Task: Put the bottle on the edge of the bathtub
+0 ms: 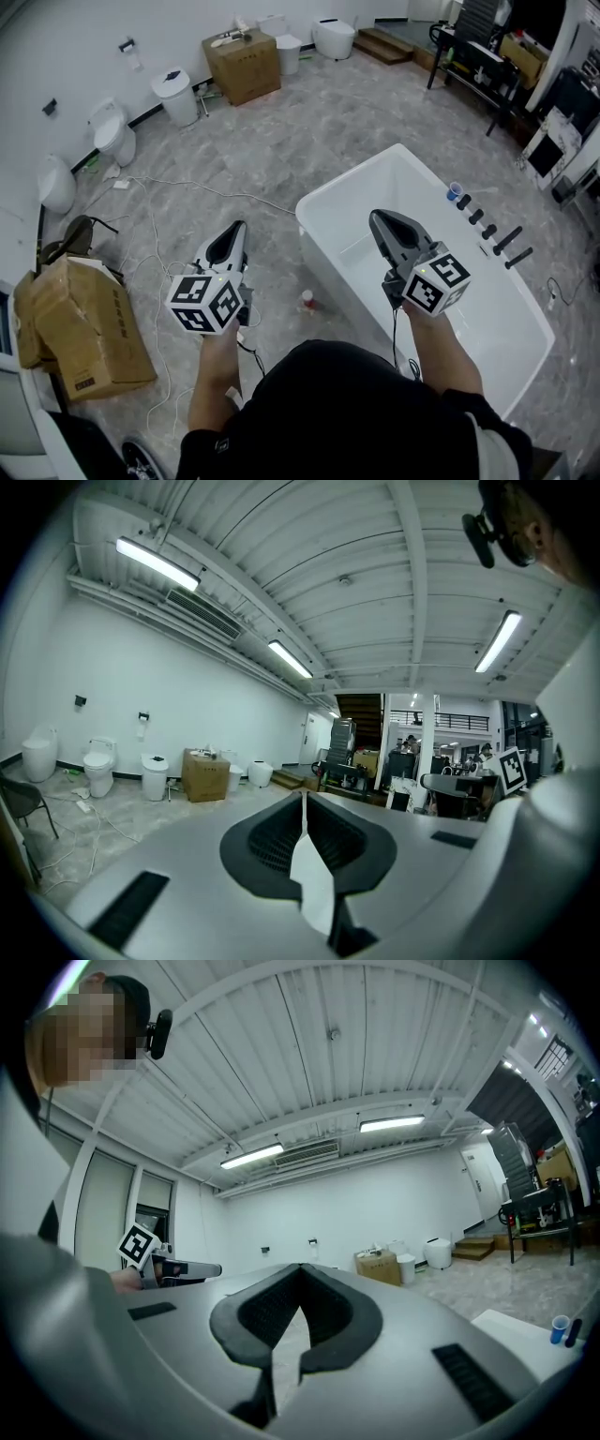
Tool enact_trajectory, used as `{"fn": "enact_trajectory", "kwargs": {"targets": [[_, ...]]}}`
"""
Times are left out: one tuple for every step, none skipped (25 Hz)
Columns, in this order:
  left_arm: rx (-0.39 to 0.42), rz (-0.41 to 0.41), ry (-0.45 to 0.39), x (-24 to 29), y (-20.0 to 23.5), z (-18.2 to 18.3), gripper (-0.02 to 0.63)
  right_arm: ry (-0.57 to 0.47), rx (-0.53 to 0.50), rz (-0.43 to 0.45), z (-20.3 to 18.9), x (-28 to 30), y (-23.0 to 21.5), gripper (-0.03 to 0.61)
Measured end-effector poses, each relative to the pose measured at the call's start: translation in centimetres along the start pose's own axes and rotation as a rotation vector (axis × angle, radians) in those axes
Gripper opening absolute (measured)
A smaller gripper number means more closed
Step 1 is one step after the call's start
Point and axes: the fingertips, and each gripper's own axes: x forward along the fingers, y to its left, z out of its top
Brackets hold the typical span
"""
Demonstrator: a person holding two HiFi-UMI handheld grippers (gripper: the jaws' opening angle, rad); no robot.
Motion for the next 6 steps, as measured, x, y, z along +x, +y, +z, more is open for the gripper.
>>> {"fn": "enact_trajectory", "kwargs": {"targets": [[0.000, -0.001, 0.001, -0.05, -0.06, -0.01, 0.028, 0.001, -0.001, -0.003, -0.02, -0.16, 0.05, 0.028], [-0.001, -0.001, 0.002, -0.14, -0.07, -0.01, 0.028, 0.003, -0.004, -0.006, 0.00, -0.31, 0.13, 0.028], [-0.002, -0.001, 0.003, -0.24, -0.07, 0.00, 0.028, 0.004, -0.009, -0.008, 0.04, -0.43, 0.22, 0.028], [-0.003, 0.000, 0.002, -0.33, -0.07, 0.01, 0.028, 0.005, -0.013, -0.009, 0.10, -0.54, 0.29, 0.028], [-0.003, 0.001, 0.001, -0.42, -0.07, 0.04, 0.028, 0.006, -0.016, -0.009, 0.16, -0.64, 0.35, 0.028], [-0.004, 0.002, 0.000, -0.51, -0.07, 0.07, 0.028, 0.006, -0.020, -0.009, 0.23, -0.73, 0.40, 0.028]]}}
